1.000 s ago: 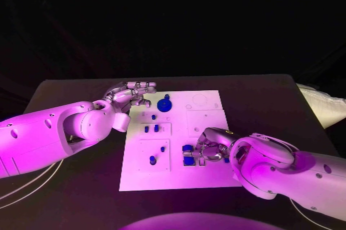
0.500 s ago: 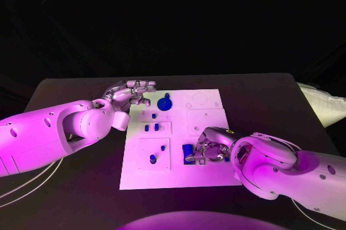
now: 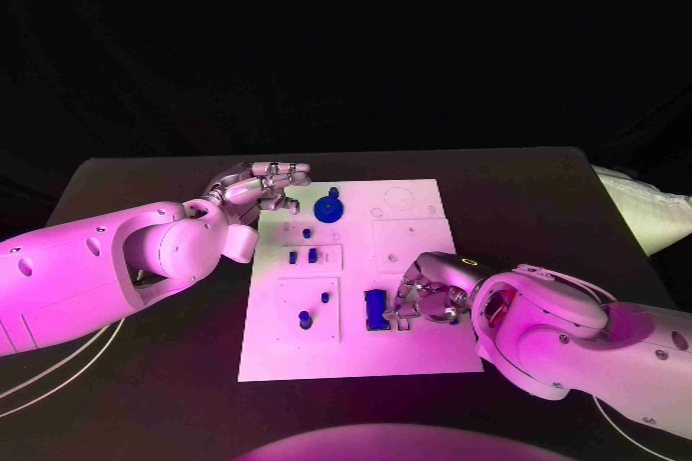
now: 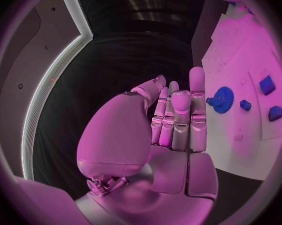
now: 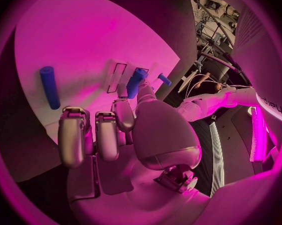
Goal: Assemble the parts on the task board
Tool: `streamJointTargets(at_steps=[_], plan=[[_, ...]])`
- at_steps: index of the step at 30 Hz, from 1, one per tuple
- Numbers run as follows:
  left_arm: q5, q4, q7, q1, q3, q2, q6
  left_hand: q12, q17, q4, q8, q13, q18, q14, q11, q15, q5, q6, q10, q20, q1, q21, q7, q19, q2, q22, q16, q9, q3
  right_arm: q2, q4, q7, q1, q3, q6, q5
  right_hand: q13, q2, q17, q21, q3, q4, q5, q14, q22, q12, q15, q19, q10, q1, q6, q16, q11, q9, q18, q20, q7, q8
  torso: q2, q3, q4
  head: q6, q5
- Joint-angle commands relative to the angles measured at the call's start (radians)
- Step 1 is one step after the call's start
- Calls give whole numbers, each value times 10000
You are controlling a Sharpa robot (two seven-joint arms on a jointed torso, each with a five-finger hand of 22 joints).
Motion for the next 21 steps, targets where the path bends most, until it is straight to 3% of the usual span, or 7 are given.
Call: streamJointTargets(at_steps=[1,6,9,13,18,21], plan=[[30,1,60,0,5,21,176,70,-10,-3,69,-5,189,-81,-13,3,-39,-87,-59,21,-44,-64,2,-41,73,-11,-40,-4,-43,-445,236,480,250,28,-553,953,-224,37,1353,-30,71,34,298,811,109,-122,125,110,-95,-49,-241,46,122,-72,-62,45,110,-198,-15,1,-41,35,-97],[30,-27,92,-2,4,60,154,70,-10,-3,69,-5,189,-81,-13,3,-39,-87,-59,21,-44,-64,2,-41,73,-11,-40,-4,-43,-1373,489,597,724,35,-255,1328,-288,159,1370,-34,486,-337,1225,811,108,-284,142,104,-194,592,-302,55,126,-130,-54,100,123,-371,-55,-22,-91,92,-228],[30,-41,112,-3,3,93,147,85,-9,-11,77,-6,190,-86,-12,3,-36,-97,-72,23,-36,-74,3,-41,87,-19,-32,-3,-51,-1830,599,510,837,27,-26,1137,-179,157,1387,-24,690,-482,912,813,128,-142,167,110,-133,783,-311,64,157,-172,-59,116,166,-477,-58,-15,-118,92,-269],[30,-59,124,-6,3,130,154,85,-9,-11,77,-6,190,-86,-12,3,-36,-97,-72,23,-36,-74,3,-41,87,-19,-32,-3,-51,-2220,597,269,875,-16,275,577,-58,75,1390,-14,710,-404,567,814,144,23,198,117,-48,598,-236,67,185,-188,-62,146,186,-528,-54,5,-154,116,-328],[30,-72,129,-9,3,158,175,85,-9,-11,77,-6,190,-86,-12,3,-36,-97,-72,23,-36,-74,3,-41,87,-19,-32,-3,-51,-2436,480,40,724,-92,751,-100,6,-35,1362,-19,646,-167,269,808,139,93,195,113,2,209,-75,50,174,-165,-58,157,157,-523,-54,12,-185,140,-355],[30,-78,129,-12,3,162,187,85,-9,-11,77,-6,190,-86,-12,3,-36,-97,-72,23,-36,-74,3,-41,87,-19,-32,-3,-51,-2422,431,-3,596,-112,894,-196,7,-71,1347,-22,631,-76,229,804,134,80,189,110,2,81,-19,41,164,-148,-56,154,143,-519,-55,17,-162,153,-394]])
